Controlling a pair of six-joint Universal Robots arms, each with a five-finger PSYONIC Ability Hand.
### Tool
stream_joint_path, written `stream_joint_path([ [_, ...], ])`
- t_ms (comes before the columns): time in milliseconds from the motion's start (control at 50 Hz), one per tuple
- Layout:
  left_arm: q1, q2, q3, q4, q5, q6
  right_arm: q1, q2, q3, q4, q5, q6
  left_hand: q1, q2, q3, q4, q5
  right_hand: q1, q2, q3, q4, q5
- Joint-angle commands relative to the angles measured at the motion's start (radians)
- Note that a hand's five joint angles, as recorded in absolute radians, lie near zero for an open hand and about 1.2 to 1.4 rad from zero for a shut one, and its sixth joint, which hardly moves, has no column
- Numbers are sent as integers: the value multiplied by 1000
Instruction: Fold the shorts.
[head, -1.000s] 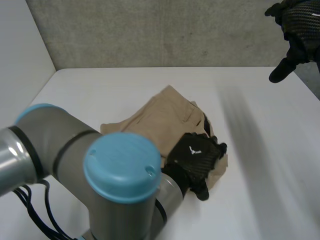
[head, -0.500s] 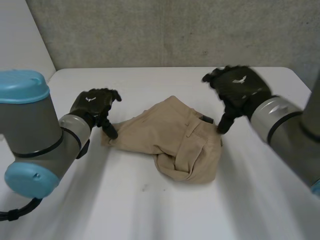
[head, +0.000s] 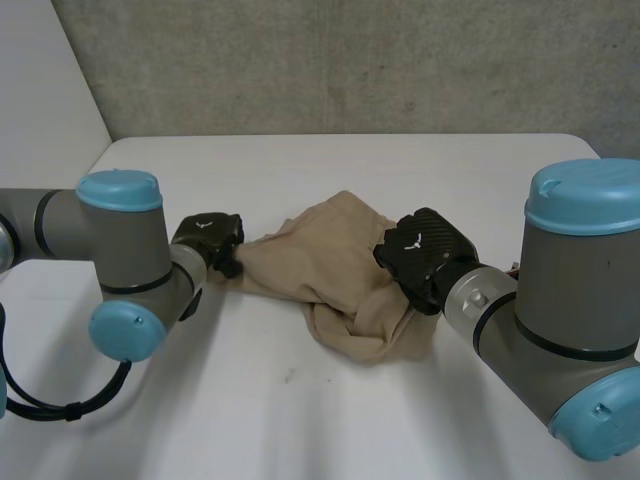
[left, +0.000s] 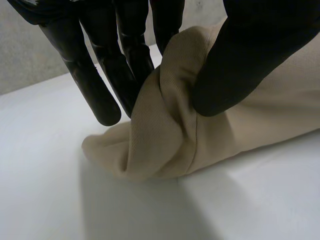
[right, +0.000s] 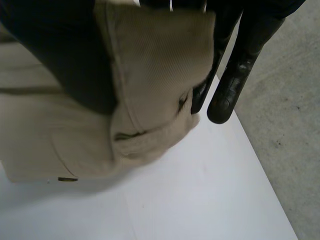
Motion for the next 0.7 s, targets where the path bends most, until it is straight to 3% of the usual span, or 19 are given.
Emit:
stream_joint_path([
  [20,-23,160,-21,3,-3,-6,-5,-43,24,-11,-32,13,271,225,231,224,262,477,279,319,302,348],
  [140,-20,415,-67,8,2,-3,-8,-289,79,16,-29,74,271,225,231,224,262,477,279,319,302,348],
  [260,-14,526,-43,6,11,0,-14,-356,96,198,-36,177,271,225,231,224,262,477,279,319,302,348],
  [380,-26,364,37,8,37,8,-4,-359,121,286,-84,228,271,225,231,224,262,477,279,319,302,348],
  [500,-63,111,174,75,39,77,-8,-266,139,143,-135,359,271,225,231,224,262,477,279,319,302,348],
  [540,-72,17,218,139,33,132,-11,-215,129,98,-127,406,-32,-78,-72,-79,-41,477,279,319,302,348],
  [600,-80,-64,247,210,23,201,-13,-144,118,38,-92,469,-835,-881,-875,-882,-844,477,279,319,302,348],
  [700,-100,-61,206,224,23,221,-11,-92,118,23,-26,495,-894,-940,-934,-941,-903,477,279,319,302,348],
])
